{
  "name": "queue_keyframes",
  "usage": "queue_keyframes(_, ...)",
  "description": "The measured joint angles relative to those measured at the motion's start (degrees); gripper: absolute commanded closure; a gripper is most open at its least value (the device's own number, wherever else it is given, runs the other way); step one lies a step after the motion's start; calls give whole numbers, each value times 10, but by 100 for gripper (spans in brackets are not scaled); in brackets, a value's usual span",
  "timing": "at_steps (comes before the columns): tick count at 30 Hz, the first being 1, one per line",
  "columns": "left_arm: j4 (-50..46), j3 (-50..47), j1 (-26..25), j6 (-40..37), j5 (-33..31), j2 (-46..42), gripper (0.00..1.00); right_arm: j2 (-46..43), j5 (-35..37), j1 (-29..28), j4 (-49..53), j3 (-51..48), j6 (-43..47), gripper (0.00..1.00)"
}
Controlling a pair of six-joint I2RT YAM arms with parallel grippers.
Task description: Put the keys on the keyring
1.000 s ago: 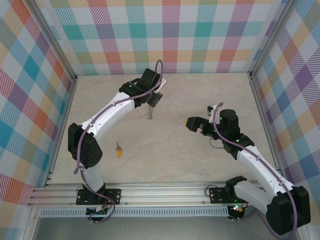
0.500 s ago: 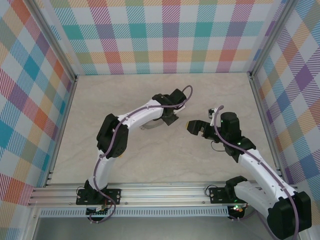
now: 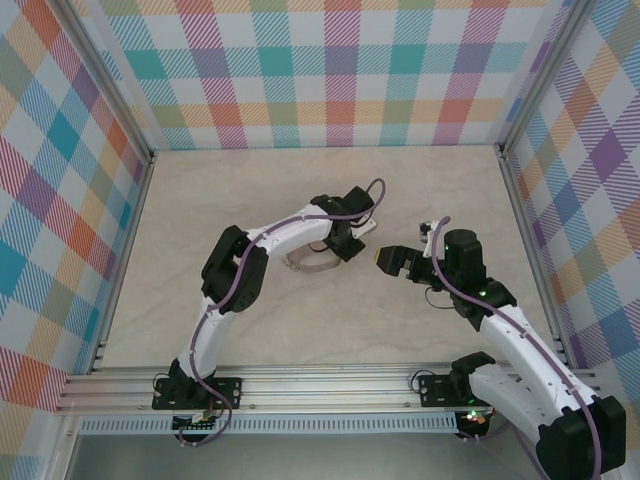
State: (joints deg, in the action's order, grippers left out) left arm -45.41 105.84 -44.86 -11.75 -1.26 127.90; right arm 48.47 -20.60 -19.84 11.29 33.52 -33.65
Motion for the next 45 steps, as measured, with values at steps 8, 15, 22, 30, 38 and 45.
queue_keyframes(8,23,-4,0,15,47,22,85,1,2,0,2,0,0,1)
queue_keyframes(15,49,-13,4,31,88,20,76,3,4,0,5,0,0,1)
queue_keyframes(22,76,-58,21,43,121,-23,74,6,6,0,7,0,0,0)
queue_keyframes(30,119,-120,37,43,138,-75,73,17,6,0,9,0,0,0)
queue_keyframes(38,153,-169,41,23,162,-82,72,24,6,0,8,0,0,0)
queue_keyframes(45,191,-214,42,18,167,-83,71,32,6,0,8,0,0,0)
